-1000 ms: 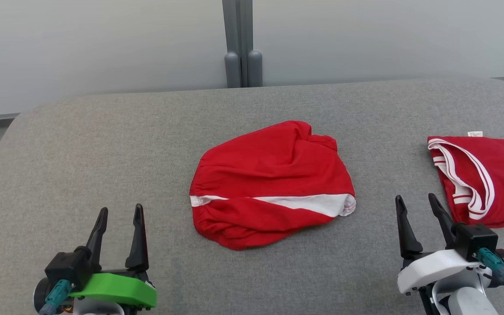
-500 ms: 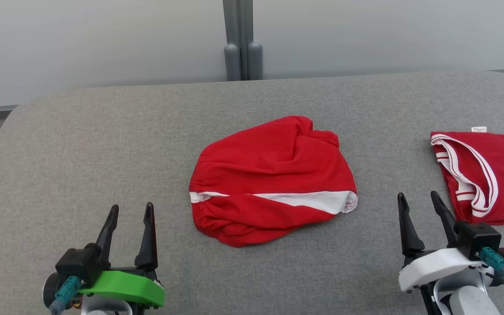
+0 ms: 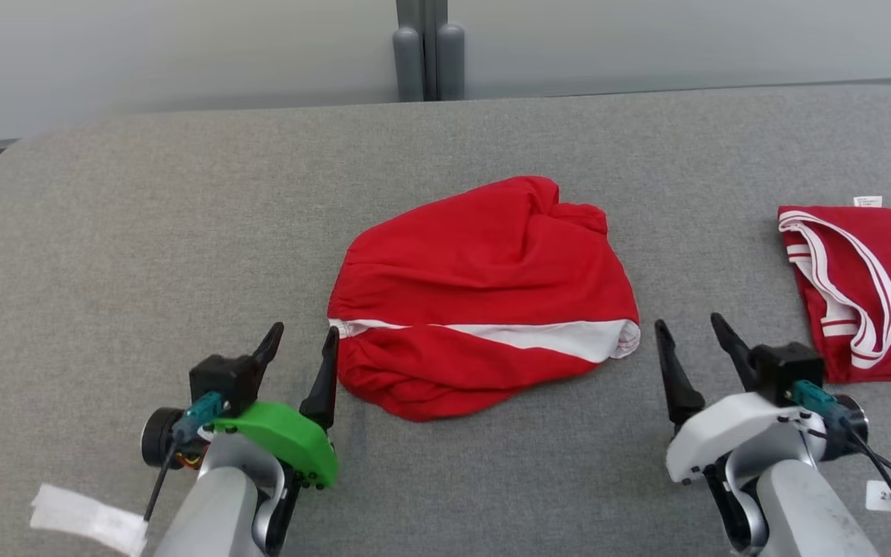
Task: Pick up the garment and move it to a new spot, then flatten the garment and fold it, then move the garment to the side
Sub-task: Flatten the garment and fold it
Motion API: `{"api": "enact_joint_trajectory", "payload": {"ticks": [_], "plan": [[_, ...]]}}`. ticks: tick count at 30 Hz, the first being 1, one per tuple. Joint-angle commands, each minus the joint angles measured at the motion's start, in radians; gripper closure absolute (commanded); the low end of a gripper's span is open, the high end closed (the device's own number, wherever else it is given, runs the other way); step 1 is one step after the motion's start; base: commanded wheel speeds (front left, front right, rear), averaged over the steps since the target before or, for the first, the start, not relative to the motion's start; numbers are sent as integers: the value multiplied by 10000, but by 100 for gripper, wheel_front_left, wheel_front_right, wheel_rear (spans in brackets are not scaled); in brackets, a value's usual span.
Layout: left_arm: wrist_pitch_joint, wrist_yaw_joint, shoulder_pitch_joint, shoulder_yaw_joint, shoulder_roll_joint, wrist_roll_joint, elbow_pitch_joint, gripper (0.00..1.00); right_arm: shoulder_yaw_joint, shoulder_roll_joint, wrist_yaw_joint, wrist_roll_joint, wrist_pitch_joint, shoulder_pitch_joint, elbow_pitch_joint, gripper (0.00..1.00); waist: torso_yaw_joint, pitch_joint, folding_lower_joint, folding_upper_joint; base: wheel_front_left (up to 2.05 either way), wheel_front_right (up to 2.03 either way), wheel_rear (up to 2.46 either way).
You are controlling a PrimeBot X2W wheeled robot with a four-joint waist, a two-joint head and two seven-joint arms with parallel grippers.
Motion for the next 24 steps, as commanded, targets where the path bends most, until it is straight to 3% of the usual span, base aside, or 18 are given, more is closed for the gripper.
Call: {"api": "enact_joint_trajectory", "payload": {"ticks": [1,8,16,22,23,24], "plan": [[175,20,-361,-15,44,-45,382,0,197,37,-18,107,131,-302,133,0,-162,371,0,0,0,0,0],[761,166,-1658,-196,-10,-353,2060,0,1150,103,-19,507,574,-1138,883,0,-463,961,0,0,0,0,0],[667,77,-2352,-571,-25,-703,2914,0,1286,128,-19,583,602,-1509,1373,0,-603,1252,0,0,0,0,0],[435,287,-2722,-619,-26,-838,3463,0,1488,148,-19,708,660,-1759,1692,0,-688,1296,0,0,0,0,0],[417,286,-2779,-639,-25,-854,3570,21,1568,154,-19,789,694,-1819,1755,0,-701,1302,0,0,0,0,0],[381,280,-2820,-656,-26,-864,3632,78,1631,157,-19,852,725,-1875,1798,0,-709,1308,0,0,0,0,0]]}}
